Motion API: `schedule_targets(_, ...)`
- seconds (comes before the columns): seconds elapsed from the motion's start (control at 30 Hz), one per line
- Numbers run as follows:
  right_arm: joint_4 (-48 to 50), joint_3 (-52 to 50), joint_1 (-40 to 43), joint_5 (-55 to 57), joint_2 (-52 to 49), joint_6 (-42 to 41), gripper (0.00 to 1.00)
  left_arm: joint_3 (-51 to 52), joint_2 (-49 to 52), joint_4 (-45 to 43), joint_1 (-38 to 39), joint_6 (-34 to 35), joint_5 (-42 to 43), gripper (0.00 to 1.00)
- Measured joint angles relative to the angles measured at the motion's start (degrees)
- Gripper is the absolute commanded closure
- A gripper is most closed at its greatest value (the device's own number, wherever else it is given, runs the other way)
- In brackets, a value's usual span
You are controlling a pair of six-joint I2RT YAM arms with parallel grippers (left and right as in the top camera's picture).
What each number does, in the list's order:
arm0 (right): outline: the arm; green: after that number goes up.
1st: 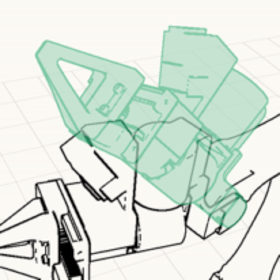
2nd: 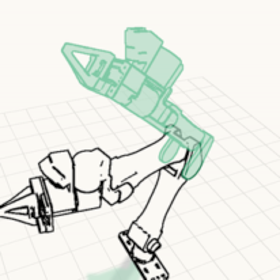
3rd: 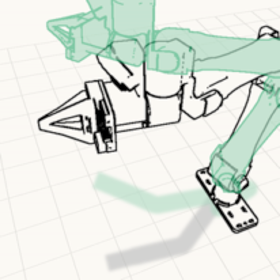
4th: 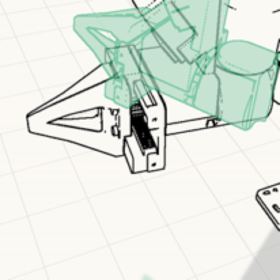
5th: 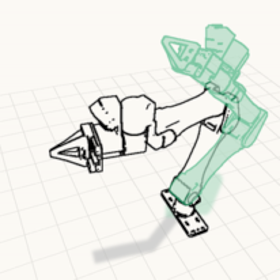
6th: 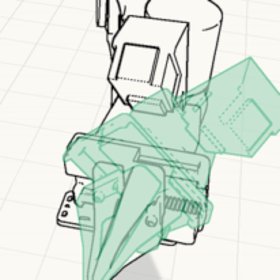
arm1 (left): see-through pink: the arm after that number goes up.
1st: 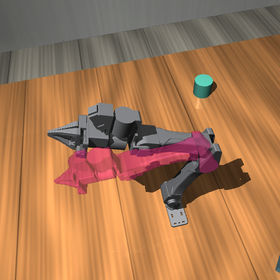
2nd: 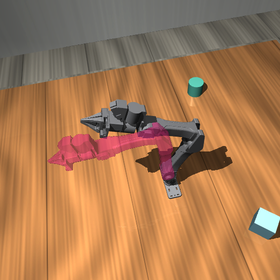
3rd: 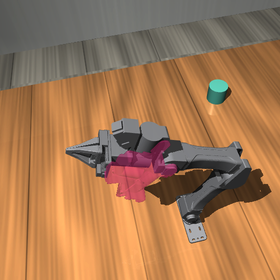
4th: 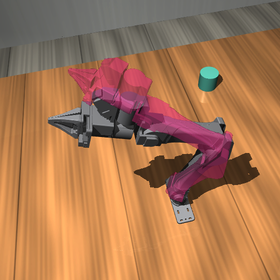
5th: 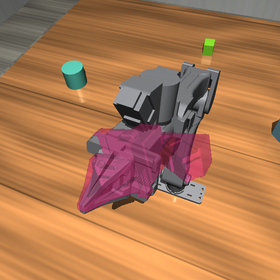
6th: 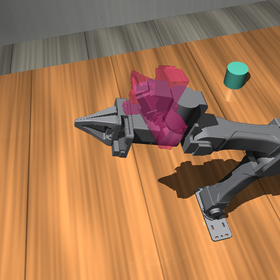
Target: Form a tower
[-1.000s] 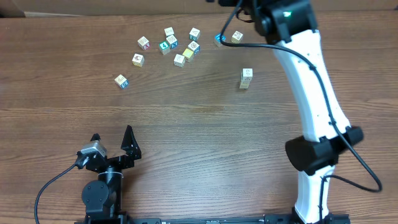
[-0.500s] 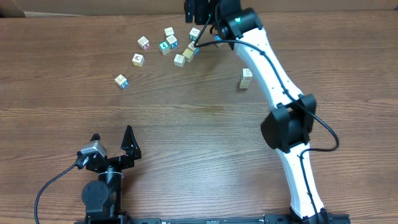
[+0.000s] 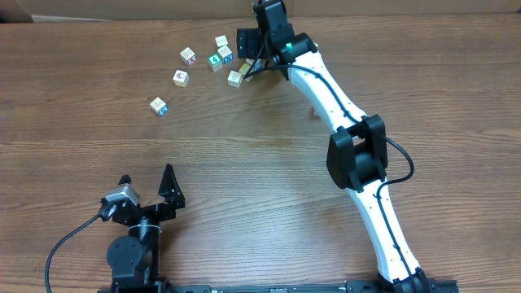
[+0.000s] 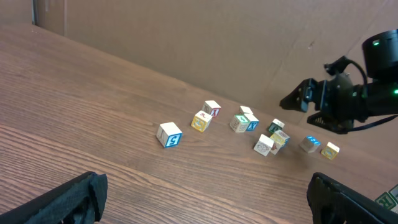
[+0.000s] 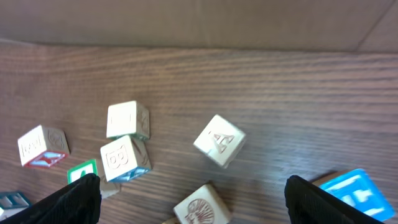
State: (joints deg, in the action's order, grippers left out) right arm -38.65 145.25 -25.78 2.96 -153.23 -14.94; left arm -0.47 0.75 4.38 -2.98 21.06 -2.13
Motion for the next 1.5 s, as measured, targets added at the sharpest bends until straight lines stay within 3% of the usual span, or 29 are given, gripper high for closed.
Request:
schedule_targets(0.8, -9.9, 0.3, -3.1, -0.6, -3.5, -0.3, 0.09, 0.0, 0.0, 0.0, 0.0, 0.0, 0.0, 0.0)
schedule_targets(1.5, -11.1, 0.3, -9.4, -5.5, -3.6, 5.8, 0.05, 0.0, 0.0, 0.0, 0.0, 0.0, 0.0, 0.0)
